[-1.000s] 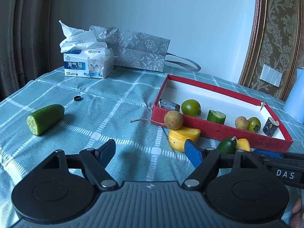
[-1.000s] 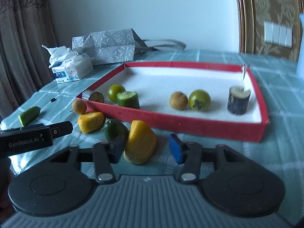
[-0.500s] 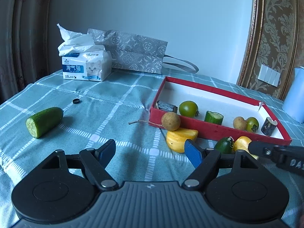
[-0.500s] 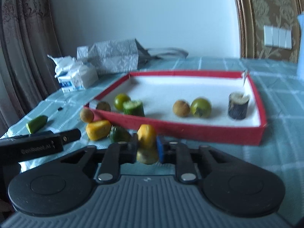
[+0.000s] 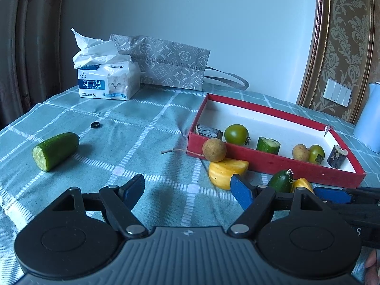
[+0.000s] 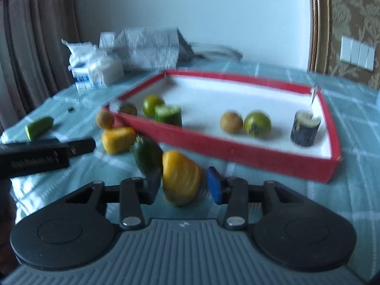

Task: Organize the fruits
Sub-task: 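Grasp the yellow papaya chunk beside the tray with the right tool, then lift the yellow chunk with the right tool while the left tool approaches the dark green oval fruit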

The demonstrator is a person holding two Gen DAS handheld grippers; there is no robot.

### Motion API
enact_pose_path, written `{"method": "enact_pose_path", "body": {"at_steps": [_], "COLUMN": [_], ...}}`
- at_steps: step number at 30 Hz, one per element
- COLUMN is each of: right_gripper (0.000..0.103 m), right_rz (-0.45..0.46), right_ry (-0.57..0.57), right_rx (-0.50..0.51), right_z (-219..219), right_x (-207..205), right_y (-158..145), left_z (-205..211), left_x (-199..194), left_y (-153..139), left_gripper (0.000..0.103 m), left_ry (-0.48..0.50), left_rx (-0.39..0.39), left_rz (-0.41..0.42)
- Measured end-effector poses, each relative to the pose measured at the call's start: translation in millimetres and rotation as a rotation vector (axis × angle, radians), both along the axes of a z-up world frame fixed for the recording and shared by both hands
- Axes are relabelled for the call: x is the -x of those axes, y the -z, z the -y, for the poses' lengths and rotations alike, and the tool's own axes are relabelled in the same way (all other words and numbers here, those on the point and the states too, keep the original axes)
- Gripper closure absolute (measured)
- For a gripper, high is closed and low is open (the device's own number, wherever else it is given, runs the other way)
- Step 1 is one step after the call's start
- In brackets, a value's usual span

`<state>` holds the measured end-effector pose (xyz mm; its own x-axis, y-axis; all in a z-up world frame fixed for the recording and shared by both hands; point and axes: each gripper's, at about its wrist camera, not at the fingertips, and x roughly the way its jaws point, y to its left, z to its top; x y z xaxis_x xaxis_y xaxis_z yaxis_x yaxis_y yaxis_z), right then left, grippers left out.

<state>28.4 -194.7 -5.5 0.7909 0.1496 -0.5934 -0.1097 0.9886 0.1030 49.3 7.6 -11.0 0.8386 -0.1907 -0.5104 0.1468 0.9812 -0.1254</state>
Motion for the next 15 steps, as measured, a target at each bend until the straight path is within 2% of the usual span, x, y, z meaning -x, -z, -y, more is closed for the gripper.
{"method": "enact_pose_path", "body": {"at_steps": [2,4,10,15], "right_gripper": [0.061,0.070,0.071,0.071], "right_rz": [-0.001,0.007,0.052,0.101], "right_ry": [-0.005,-0.004,0.001,0.045], "right_rx": [0.006,0.016,0.002,-0.035], "right_z": [-1,-2,4,30], "right_x": [1,2,15,33], "right_y": [0,0,-9,-19], "left_z": [0,0,3,16], "left_x": [0,1,6,15], "left_y": [0,0,-2,-5], "left_gripper": [0.024,0.024,0.024,0.024], "left_ry": [0.001,-0.001,0.014,0.080], "left_rx": [0.001,0.001,-0.010,-0.048], "left_rz": [0.000,0.004,0.034,0.082]}}
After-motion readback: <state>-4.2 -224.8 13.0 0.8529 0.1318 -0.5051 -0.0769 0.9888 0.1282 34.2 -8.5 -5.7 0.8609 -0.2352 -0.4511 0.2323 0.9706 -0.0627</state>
